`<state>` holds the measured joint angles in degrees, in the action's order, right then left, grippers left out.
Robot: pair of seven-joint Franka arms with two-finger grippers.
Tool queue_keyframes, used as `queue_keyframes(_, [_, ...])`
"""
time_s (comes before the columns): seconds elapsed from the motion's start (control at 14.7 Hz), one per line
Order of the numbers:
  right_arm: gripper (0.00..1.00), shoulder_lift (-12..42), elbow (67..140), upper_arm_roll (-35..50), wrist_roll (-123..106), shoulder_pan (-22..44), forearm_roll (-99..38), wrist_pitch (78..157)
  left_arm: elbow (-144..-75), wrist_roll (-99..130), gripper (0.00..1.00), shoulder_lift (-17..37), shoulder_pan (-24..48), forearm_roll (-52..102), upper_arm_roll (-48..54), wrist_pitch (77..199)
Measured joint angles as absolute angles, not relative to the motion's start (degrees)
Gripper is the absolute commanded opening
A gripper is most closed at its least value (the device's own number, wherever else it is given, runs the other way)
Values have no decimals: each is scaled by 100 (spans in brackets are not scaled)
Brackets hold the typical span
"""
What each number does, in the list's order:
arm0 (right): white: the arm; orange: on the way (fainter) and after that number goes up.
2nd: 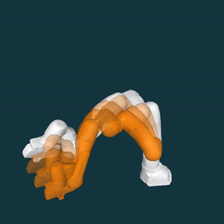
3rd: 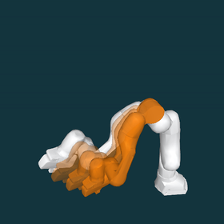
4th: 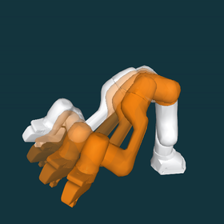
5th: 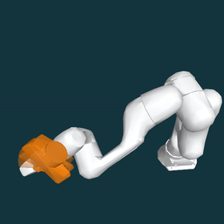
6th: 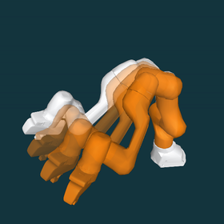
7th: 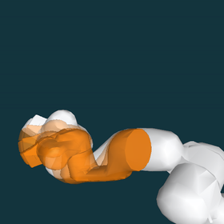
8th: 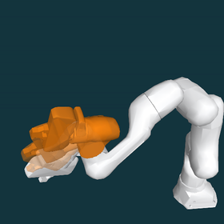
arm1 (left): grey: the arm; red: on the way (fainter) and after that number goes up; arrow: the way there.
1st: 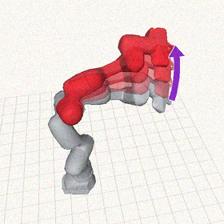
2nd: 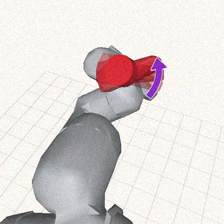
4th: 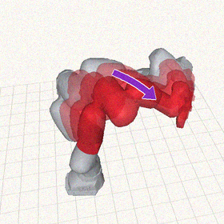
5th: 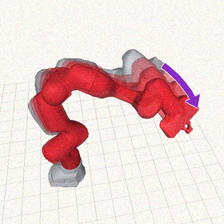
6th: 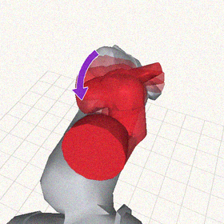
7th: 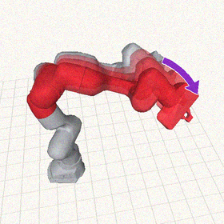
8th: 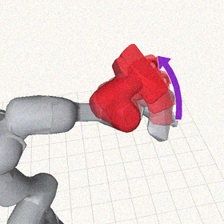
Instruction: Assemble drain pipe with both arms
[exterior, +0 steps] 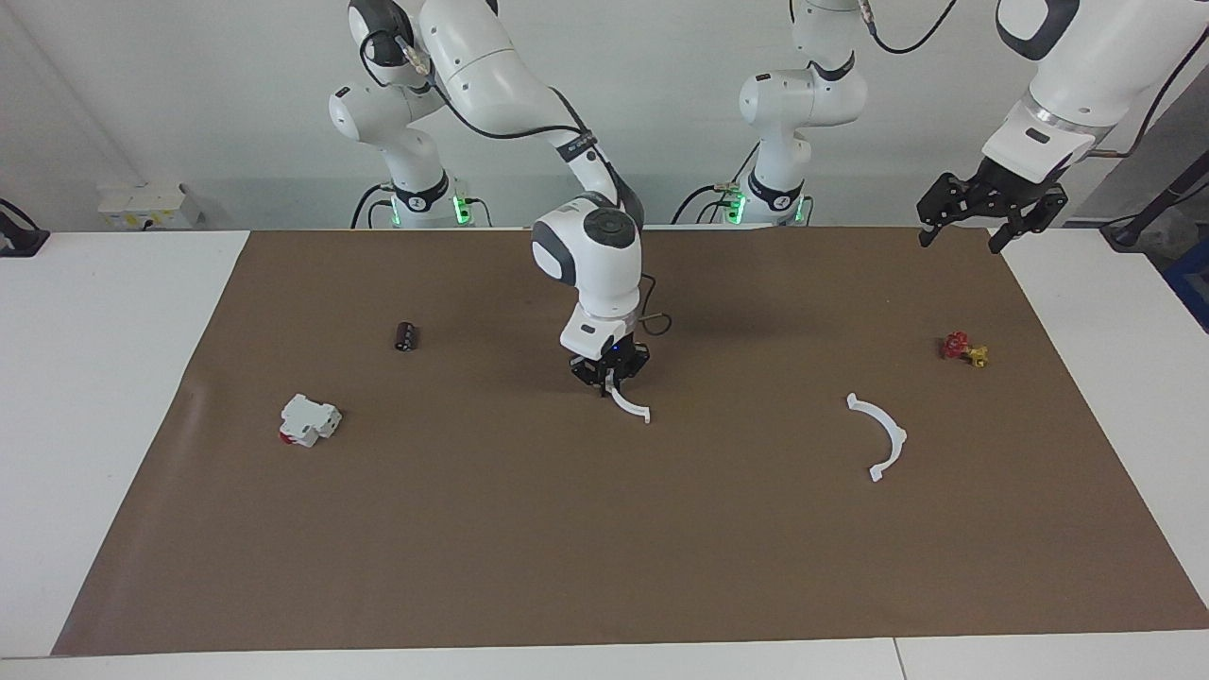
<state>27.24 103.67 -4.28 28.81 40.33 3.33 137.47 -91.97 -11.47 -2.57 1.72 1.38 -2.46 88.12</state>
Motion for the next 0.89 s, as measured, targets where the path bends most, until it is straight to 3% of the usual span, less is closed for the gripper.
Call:
queue_keyframes(0.48, [100, 2545, 10201, -514, 3088, 3822, 333, 13717, -9197, -1147, 100, -257, 172, 138, -246, 8812])
queue_keyframes(0.89, [100, 1239, 10015, -543, 2801, 2604, 333, 12427, -9197, -1147, 100, -257, 172, 138, -246, 8811])
